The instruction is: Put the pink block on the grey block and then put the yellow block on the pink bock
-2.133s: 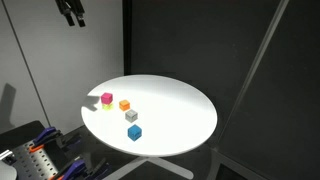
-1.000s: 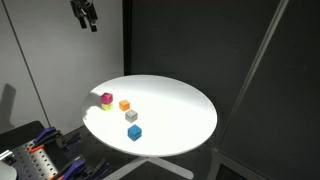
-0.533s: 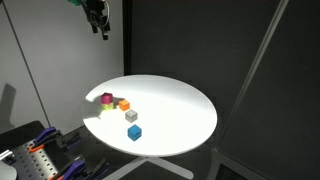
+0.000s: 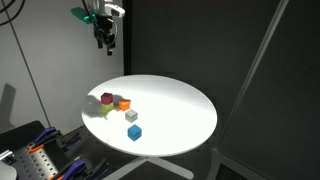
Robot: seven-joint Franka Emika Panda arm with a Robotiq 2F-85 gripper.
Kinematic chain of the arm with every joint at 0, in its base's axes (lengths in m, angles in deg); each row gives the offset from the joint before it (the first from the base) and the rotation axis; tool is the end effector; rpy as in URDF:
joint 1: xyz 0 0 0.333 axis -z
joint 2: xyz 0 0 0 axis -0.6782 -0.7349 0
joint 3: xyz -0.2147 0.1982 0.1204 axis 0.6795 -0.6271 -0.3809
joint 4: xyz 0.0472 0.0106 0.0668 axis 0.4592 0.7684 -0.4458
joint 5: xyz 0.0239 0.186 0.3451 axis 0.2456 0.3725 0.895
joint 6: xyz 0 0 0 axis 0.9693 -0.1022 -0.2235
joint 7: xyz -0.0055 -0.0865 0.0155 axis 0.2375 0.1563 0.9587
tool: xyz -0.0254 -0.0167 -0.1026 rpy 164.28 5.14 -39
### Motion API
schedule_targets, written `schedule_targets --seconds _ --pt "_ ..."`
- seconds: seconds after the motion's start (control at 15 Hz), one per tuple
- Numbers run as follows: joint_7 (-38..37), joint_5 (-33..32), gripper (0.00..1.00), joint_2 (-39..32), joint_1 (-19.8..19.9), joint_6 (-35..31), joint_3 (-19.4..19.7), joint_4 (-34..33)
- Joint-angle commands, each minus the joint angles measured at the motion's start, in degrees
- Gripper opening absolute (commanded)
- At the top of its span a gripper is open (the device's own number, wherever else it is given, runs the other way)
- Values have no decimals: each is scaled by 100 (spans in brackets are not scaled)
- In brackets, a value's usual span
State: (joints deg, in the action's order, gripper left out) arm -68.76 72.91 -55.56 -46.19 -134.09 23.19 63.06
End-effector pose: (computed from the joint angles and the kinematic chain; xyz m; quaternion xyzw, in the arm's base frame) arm 0.4827 0.0879 0.4585 -0.9941 0.0728 -0.0226 0.0768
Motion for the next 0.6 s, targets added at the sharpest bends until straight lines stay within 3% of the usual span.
schedule_targets --seconds 0.0,0.53 --pt "-168 -253 100 -342 13 -85 -28 -161" --pt "-510 -860 100 -848 -29 -108 -48 -184"
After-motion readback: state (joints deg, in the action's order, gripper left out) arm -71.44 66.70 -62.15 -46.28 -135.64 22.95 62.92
